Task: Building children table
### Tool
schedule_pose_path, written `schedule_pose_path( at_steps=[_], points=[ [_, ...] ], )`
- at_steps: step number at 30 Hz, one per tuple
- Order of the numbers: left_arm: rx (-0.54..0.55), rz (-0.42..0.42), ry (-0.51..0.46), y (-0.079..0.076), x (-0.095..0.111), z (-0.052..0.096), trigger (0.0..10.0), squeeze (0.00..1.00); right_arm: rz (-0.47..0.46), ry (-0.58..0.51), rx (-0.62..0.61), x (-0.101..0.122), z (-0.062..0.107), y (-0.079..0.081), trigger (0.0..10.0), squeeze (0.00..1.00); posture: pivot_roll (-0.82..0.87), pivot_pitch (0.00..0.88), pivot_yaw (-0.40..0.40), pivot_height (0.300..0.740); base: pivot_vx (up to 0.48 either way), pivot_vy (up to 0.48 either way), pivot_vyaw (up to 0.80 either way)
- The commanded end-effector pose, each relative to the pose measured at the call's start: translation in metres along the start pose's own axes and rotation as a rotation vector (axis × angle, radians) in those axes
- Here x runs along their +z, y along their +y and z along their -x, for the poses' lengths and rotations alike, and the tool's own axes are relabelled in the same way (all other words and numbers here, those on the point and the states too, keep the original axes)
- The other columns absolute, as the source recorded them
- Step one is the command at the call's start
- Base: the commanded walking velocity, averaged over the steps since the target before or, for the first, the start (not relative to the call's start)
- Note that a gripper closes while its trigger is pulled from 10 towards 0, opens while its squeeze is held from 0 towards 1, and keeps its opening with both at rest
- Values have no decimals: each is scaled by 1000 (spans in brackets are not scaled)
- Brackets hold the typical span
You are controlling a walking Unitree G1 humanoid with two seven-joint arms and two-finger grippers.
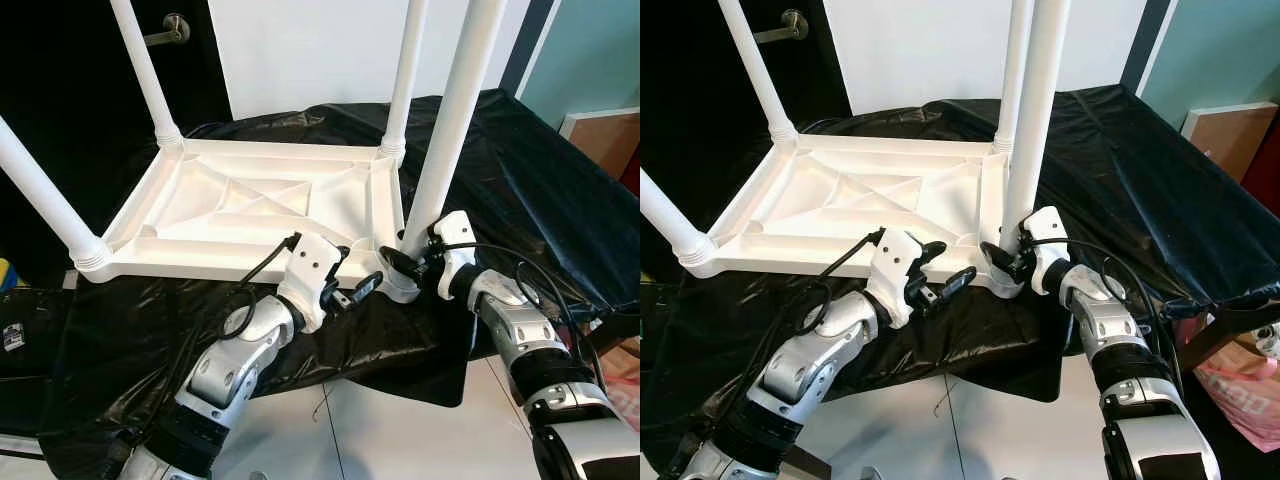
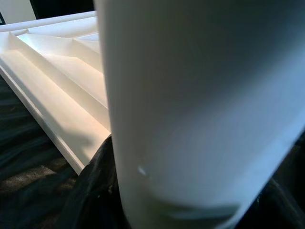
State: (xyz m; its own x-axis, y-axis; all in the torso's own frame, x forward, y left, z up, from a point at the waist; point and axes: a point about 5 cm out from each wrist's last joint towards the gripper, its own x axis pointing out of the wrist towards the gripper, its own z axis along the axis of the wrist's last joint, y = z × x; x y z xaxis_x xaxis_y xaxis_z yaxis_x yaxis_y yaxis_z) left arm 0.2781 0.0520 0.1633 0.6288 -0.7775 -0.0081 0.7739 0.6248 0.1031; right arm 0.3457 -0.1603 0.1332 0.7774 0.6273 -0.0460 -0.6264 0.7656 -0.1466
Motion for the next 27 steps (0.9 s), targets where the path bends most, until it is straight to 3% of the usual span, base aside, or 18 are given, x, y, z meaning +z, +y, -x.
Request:
schedule_pose_path(
  at_steps=[1, 3, 4, 13, 14, 20, 23, 25, 26, 27],
  points=[
    [-151, 10, 14, -10, -2, 1, 10000, 0, -32, 44, 8, -15, 4, 7, 6980, 0, -12, 7, -20, 740, 0, 0, 0],
    [-151, 12, 14, -10, -2, 1, 10000, 0, -37, 45, 2, -16, 4, 8, 6980, 0, -12, 7, -20, 740, 0, 0, 0],
    [-152, 11, 16, -11, -2, 1, 10000, 0, -47, 49, -10, -18, 3, 9, 10000, 0, -16, 4, -20, 740, 0, 0, 0],
    [-156, 18, 22, -13, -4, 1, 10000, 0, -97, 71, -191, -25, -2, 12, 10000, 0, -20, 0, -18, 740, 0, 0, 0],
    [-158, 22, 25, -14, -5, 1, 10000, 0, -151, 85, -288, -29, -7, 18, 10000, 0, -19, 0, -19, 740, 0, 0, 0],
    [-159, 24, 27, -15, -6, 2, 10000, 0, -190, 103, -361, -32, -10, 25, 10000, 0, -19, 0, -19, 740, 0, 0, 0],
    [-159, 28, 30, -15, -6, 3, 10000, 0, -273, 114, -531, -35, -17, 45, 10000, 0, -11, 3, -23, 740, 0, 0, 0],
    [-160, 28, 30, -15, -6, 3, 10000, 0, -296, 116, -564, -35, -19, 49, 10000, 0, -11, 3, -23, 740, 0, 0, 0],
    [-158, 29, 31, -15, -6, 3, 10000, 0, -308, 95, -664, -31, -20, 52, 10000, 0, -10, 3, -23, 740, 0, 0, 0],
    [-157, 28, 30, -14, -5, 3, 10000, 0, -313, 83, -684, -29, -21, 55, 10000, 0, -10, 3, -23, 740, 0, 0, 0]
  ],
)
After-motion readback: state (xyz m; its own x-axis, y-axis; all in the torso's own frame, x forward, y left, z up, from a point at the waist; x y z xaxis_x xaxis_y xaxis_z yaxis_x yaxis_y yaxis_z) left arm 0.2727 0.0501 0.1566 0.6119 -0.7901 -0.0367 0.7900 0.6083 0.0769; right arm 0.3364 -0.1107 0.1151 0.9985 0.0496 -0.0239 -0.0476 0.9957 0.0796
